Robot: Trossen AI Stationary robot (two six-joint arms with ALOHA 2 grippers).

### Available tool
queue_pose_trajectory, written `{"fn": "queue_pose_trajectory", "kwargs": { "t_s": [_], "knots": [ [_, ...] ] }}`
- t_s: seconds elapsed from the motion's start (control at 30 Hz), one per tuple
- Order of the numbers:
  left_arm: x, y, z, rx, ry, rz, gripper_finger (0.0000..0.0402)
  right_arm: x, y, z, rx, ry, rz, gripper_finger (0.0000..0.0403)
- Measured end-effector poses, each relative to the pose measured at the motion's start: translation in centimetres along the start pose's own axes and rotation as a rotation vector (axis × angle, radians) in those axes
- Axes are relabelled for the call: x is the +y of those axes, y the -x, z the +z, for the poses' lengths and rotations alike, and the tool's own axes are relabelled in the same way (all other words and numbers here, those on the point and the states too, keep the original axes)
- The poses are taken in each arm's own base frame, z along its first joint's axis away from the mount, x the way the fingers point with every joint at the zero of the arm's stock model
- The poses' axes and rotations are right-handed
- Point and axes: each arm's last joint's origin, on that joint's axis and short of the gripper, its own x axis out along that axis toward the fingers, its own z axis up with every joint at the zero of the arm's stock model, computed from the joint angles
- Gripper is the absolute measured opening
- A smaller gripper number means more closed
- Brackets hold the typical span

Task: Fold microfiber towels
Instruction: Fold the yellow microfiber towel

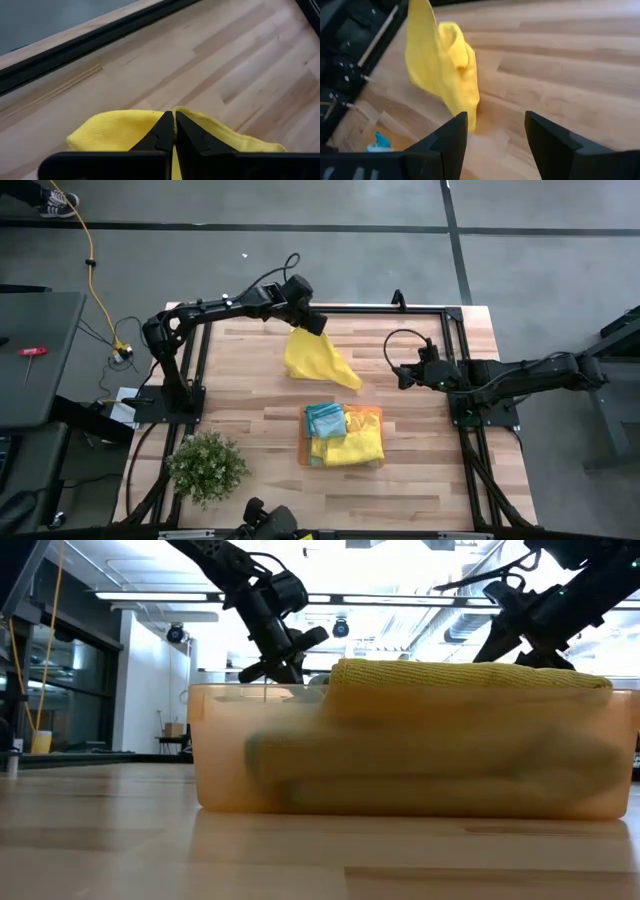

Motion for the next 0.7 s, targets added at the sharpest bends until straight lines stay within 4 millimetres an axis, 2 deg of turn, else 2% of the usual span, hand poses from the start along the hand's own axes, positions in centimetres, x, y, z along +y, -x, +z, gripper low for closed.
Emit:
{"fn": "queue_pose_trajectory", "kwargs": {
  "t_s": [0.47,0.7],
  "knots": [
    [-0.5,0.0,-0.3,0.003,-0.006,-0.003,0.0000,0.4,-2.2,-1.5,0.162,0.042,-0.035,0.0188],
    [-0.4,0.0,-0.3,0.003,-0.006,-0.002,0.0000,0.9,-3.0,-1.7,0.137,0.043,-0.023,0.0188]
  ]
}}
